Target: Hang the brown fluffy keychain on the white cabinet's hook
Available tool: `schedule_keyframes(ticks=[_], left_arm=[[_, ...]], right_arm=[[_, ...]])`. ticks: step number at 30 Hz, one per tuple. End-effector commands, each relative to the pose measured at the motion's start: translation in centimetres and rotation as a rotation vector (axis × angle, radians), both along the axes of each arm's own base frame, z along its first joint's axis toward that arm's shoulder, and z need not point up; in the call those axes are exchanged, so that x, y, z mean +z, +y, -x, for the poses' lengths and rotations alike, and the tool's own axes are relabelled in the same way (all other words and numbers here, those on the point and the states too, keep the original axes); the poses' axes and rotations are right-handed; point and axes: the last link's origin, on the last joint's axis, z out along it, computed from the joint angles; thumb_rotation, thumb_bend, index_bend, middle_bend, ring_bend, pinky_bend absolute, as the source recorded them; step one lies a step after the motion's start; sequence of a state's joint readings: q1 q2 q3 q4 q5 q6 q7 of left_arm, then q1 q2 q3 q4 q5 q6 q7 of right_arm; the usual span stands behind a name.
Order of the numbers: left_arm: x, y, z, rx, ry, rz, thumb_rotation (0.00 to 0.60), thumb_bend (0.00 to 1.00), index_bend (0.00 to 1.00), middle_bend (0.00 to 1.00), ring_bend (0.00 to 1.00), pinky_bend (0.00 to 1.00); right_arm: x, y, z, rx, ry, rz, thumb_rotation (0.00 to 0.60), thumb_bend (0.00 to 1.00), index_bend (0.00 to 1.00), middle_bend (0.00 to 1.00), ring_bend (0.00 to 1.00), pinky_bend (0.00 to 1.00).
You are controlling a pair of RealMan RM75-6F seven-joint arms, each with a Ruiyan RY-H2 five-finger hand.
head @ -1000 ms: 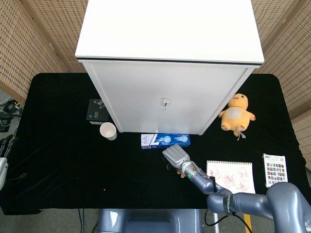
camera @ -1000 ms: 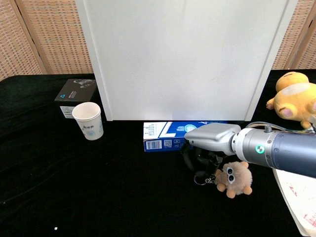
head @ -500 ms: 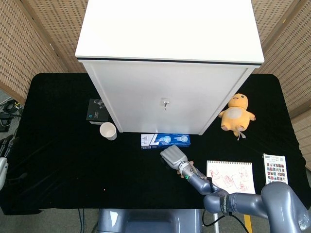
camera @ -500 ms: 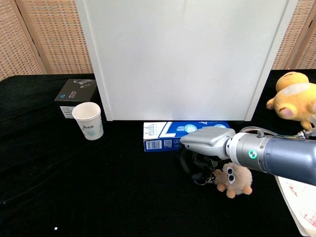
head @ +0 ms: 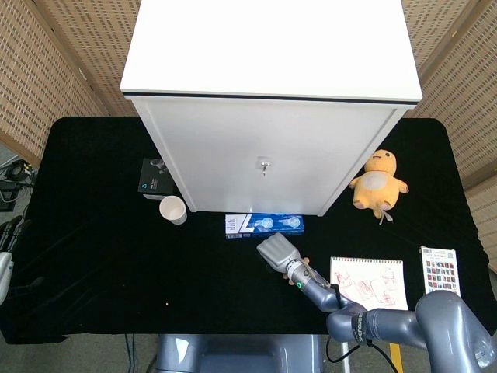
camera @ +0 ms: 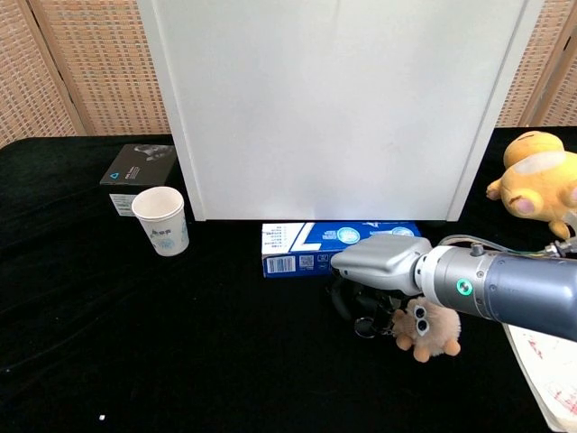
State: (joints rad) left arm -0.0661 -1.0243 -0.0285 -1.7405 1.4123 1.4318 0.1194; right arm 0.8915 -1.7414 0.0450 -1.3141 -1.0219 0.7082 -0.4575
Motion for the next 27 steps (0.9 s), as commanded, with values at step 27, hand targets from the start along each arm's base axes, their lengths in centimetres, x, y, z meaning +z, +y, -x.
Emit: schedule_keyframes(ticks=[27], left_arm=[[0.0,-0.01,-0.05,-0.002,0.0,0.0,0.6,0.0,0.0,0.0,0.0,0.0]], right_arm=[[-0.54,-0.28,0.65,0.031,0.033,0.019,0.6,0.57,0.61,0.9,0.9,1.0]])
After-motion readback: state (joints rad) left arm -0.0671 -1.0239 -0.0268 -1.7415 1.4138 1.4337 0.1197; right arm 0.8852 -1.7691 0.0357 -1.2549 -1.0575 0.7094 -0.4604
